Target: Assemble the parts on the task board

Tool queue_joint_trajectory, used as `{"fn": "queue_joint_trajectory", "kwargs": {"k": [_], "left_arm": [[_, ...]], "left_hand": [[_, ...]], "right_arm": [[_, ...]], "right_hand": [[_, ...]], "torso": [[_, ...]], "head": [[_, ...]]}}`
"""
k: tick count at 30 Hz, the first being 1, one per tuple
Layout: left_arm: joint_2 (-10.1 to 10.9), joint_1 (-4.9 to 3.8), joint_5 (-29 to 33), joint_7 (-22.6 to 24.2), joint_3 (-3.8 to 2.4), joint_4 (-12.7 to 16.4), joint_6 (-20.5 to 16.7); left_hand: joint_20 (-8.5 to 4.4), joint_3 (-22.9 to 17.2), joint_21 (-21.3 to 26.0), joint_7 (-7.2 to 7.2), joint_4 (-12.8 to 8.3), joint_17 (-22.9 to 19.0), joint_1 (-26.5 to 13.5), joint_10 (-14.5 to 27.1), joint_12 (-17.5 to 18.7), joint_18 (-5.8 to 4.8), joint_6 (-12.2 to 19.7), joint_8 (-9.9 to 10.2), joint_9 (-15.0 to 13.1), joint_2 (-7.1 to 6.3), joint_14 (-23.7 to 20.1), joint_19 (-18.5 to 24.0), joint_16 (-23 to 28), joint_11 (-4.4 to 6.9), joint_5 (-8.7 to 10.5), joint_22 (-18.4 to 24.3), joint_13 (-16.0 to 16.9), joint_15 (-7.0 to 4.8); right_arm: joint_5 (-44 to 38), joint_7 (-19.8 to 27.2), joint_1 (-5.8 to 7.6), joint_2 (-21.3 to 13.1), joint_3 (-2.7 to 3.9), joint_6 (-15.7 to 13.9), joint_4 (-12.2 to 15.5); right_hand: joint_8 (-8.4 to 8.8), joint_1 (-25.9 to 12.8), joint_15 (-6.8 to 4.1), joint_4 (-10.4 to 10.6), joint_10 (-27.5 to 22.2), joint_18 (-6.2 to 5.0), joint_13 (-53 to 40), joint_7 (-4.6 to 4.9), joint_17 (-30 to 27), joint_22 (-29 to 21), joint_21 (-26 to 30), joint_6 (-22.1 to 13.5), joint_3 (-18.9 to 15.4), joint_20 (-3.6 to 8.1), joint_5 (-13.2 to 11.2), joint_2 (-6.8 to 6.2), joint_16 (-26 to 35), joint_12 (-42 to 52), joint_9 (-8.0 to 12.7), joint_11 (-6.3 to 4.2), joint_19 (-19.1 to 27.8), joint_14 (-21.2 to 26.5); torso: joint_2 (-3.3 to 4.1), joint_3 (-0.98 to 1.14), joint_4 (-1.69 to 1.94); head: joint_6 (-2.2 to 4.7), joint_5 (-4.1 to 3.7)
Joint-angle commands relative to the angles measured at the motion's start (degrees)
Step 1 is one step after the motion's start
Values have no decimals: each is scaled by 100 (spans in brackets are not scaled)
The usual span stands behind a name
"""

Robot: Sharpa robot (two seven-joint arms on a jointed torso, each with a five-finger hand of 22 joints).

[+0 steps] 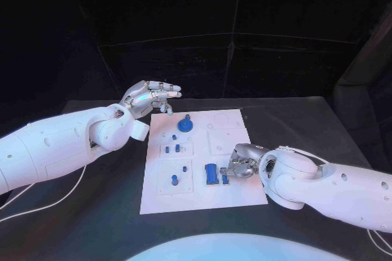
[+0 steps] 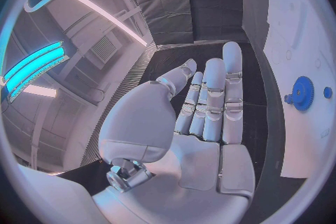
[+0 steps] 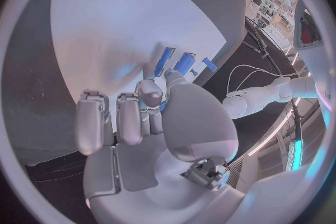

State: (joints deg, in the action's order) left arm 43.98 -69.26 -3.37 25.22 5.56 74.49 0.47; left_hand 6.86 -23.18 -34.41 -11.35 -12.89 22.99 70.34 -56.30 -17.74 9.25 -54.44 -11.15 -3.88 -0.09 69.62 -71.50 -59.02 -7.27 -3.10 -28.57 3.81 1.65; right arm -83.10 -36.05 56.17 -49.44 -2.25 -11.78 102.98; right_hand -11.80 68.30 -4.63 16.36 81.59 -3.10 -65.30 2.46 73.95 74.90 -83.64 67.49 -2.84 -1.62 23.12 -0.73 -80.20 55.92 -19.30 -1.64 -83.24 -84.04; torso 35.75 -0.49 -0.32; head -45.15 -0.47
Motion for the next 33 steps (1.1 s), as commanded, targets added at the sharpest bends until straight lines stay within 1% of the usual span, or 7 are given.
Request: {"fn": "queue_joint_trajectory", "kwargs": {"k": [1,10,13,16,22,27,33], "left_arm": [[-4,-9,23,0,-5,1,76],[-2,-9,23,25,-4,-17,52],[-6,-9,23,57,-4,-28,41],[-16,-9,24,128,-4,-56,22],[-112,-7,140,270,-3,-244,-23],[-294,-1,304,394,-2,-575,-81],[-589,35,470,510,-3,-1077,-152]], "left_hand": [[6,31,38,-7,11,-8,-6,36,-14,115,28,-19,-6,38,-29,-15,-35,10,-13,7,3,-3],[8,40,41,-11,13,-13,-9,49,-20,115,39,-22,-5,41,-31,-16,-38,6,-13,10,3,0],[11,53,44,-13,20,-17,-21,57,-28,113,45,-26,-5,38,-33,-16,-41,4,-12,13,3,2],[18,90,58,-13,47,-29,-62,65,-52,112,48,-44,-7,39,-48,-7,-43,2,-11,23,5,10],[55,207,381,22,99,-293,-127,14,-174,106,-27,-161,-17,63,-550,399,429,13,-8,198,1,27],[264,251,1304,-4,150,-1108,-205,-18,-4,22,-5,-129,15,100,-1509,1516,2159,-82,3,721,-34,306],[599,351,2207,-40,205,-1682,-235,-134,462,47,0,61,17,126,-1581,2317,3501,-181,6,1356,-28,549]], "right_arm": [[-86,77,5,-43,2,-32,49],[904,1202,17,-396,5,-817,206],[1821,1930,87,-475,6,-1088,100],[3109,2972,218,-477,8,-1270,-185],[5197,4622,460,-199,10,-1064,-1120],[6310,5461,535,284,26,-767,-2146],[6808,5944,561,865,158,-482,-3224]], "right_hand": [[15,-14,-46,-16,50,64,-7,13,-6,584,-25,11,-43,12,-43,3,-8,-1,-12,1,-12,-307],[390,425,87,-221,-297,-37,434,251,-531,171,270,-614,-147,-78,-55,-134,353,-708,107,183,298,-187],[480,759,174,-353,-913,-216,1455,362,-1454,-552,826,-803,-141,-165,-107,-122,1069,-2172,179,275,826,64],[546,1190,259,-498,-1385,-572,2166,471,-3595,-2221,2247,-1008,-45,-253,-262,-54,2969,-3054,254,389,1992,756],[721,1791,764,-556,-1872,-703,4046,866,-5065,-4160,4722,-1215,321,-664,-964,16,5546,-4735,463,804,3280,1849],[815,1743,1053,-751,-1992,-703,5155,832,-6075,-5108,6015,-1357,338,-1119,-1133,-78,6956,-5195,824,1011,3444,2353],[814,1559,1127,-1060,-1945,-735,5833,814,-6634,-5641,6645,-1313,345,-1162,-1120,48,7426,-5204,1120,1036,3176,2127]], "torso": [[-5,8,-13],[-16,3,-9],[-29,-10,-8],[-55,-15,-18],[-157,-44,-30],[-291,-76,-70],[-361,-66,-87]], "head": [[4,6],[41,-3],[74,-23],[135,-27],[314,-70],[486,-64],[679,-62]]}}
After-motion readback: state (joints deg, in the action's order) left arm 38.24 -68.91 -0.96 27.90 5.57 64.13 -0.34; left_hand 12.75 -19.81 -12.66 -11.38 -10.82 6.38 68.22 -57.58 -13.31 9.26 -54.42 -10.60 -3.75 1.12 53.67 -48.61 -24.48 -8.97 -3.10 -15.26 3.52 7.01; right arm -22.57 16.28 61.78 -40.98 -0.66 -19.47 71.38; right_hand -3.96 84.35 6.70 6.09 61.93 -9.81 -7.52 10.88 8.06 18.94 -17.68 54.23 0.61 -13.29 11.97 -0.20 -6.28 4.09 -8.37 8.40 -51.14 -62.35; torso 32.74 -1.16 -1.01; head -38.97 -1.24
